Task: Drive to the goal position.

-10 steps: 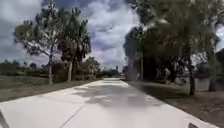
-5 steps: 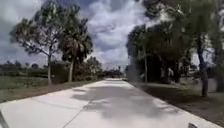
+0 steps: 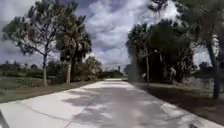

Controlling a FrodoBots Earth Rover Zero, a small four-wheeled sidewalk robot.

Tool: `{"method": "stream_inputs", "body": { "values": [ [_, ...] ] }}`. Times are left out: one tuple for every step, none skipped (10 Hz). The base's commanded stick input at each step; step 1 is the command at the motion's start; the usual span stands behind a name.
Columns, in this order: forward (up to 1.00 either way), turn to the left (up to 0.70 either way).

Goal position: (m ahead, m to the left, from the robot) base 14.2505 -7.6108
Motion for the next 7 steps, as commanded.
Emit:
{"method": "stream_inputs", "body": {
  "values": [
    [0.69,0.05],
    [0.69,0.01],
    [0.69,0.01],
    [0.69,0.01],
    [0.69,0.01],
    [0.69,0.01],
    [0.69,0.01]
  ]
}}
